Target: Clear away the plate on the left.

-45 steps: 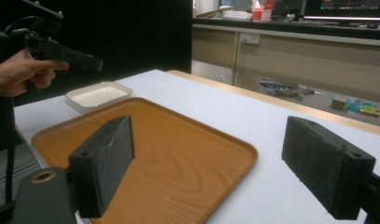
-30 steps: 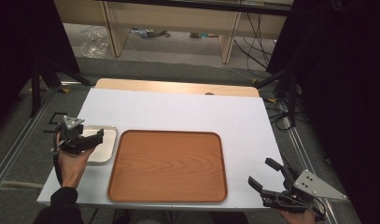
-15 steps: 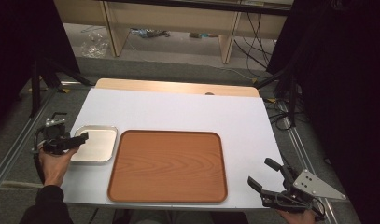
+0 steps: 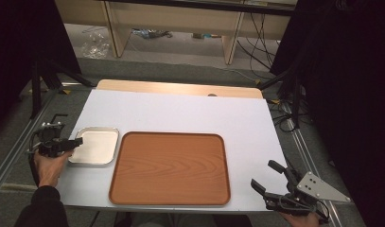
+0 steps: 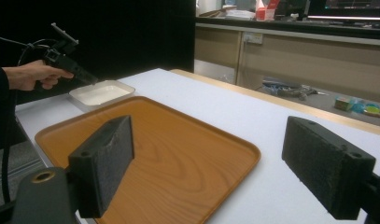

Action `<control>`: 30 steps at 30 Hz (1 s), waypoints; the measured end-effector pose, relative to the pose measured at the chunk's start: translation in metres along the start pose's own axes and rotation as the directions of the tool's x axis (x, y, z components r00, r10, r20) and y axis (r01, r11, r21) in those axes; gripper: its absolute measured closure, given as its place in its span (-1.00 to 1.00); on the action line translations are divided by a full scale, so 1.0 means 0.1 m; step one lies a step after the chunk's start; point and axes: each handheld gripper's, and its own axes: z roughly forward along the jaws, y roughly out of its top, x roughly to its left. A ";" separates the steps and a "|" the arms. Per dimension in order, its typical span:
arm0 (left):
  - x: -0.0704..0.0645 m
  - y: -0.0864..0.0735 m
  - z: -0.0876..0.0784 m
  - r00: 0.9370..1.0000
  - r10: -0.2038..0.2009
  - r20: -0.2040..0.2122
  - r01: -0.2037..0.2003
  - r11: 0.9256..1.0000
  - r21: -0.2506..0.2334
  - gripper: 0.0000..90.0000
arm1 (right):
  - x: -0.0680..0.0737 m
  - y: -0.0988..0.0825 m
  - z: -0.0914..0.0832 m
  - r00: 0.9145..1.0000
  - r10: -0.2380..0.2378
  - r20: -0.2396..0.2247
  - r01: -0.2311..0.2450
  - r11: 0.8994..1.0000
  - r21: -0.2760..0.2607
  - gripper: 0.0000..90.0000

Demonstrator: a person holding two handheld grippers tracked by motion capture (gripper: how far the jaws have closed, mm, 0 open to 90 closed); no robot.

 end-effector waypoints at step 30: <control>0.11 -0.02 0.11 0.999 -0.040 0.033 0.038 0.997 0.062 0.90 | 0.01 0.00 -0.01 1.000 0.009 0.016 -0.010 1.000 0.021 -0.60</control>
